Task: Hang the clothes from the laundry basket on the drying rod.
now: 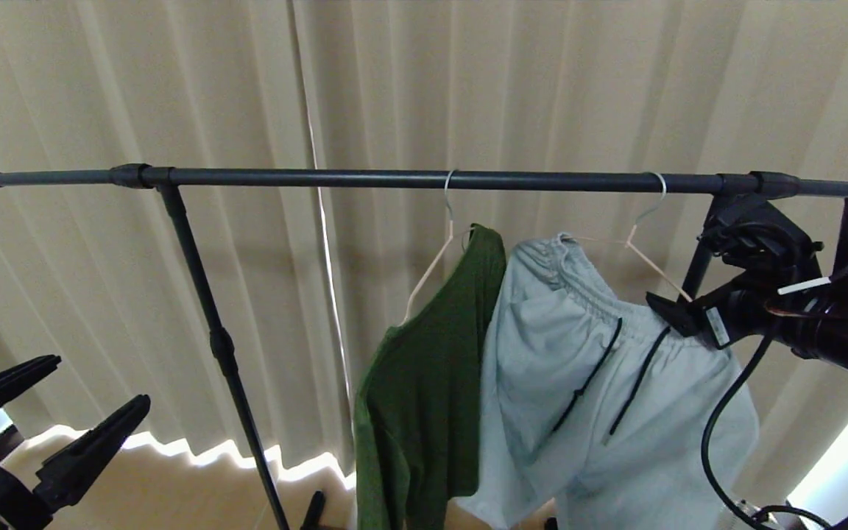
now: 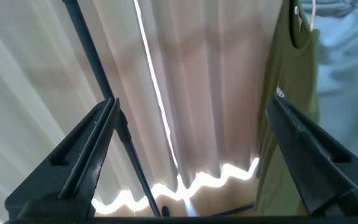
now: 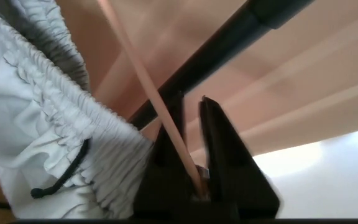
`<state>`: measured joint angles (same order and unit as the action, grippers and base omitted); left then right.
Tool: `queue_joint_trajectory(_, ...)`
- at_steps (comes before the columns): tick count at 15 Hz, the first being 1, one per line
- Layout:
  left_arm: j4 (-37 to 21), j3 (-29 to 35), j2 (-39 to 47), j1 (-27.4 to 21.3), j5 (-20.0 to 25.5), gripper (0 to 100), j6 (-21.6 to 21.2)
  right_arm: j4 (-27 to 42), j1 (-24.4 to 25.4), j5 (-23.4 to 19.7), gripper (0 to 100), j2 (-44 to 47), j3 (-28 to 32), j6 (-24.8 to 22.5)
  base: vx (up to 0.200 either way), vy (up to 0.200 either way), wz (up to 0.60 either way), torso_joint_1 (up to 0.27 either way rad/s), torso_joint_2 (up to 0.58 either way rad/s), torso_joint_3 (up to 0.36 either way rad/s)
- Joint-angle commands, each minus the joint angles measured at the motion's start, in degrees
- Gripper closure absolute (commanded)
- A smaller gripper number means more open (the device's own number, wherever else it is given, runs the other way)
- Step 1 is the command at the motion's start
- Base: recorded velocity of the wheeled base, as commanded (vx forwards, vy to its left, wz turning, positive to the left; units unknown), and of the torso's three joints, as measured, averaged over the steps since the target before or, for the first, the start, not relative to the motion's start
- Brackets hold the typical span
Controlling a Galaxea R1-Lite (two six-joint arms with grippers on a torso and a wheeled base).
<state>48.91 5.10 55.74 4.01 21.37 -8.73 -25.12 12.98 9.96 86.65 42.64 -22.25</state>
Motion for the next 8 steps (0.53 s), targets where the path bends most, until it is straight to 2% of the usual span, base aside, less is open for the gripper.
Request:
queue_joint_trajectory(1,0.1,0.1,0.0,0.0,0.0,0,-0.1,-4.1,0.2,-4.4,0,-2.3,-3.3,0.0,0.000,0.000,0.00,0.000,0.00,0.000)
queue_joint_trajectory(3,0.0,0.0,-0.1,0.0,0.0,0,-0.1,-9.0,0.2,-7.1,0,-3.1,-5.2,0.2,0.000,0.000,0.00,0.000,0.00,0.000)
queue_joint_trajectory(7,0.0,0.1,-4.1,0.3,-0.1,0,-0.7,-15.7,0.2,-7.6,0,-8.6,-9.9,3.2,0.000,0.000,0.00,0.000,0.00,0.000)
queue_joint_trajectory(8,0.0,-0.7,-7.1,0.3,-0.2,0,-0.5,-16.5,0.2,-7.6,0,-13.3,-12.5,4.1,0.000,0.000,0.00,0.000,0.00,0.000)
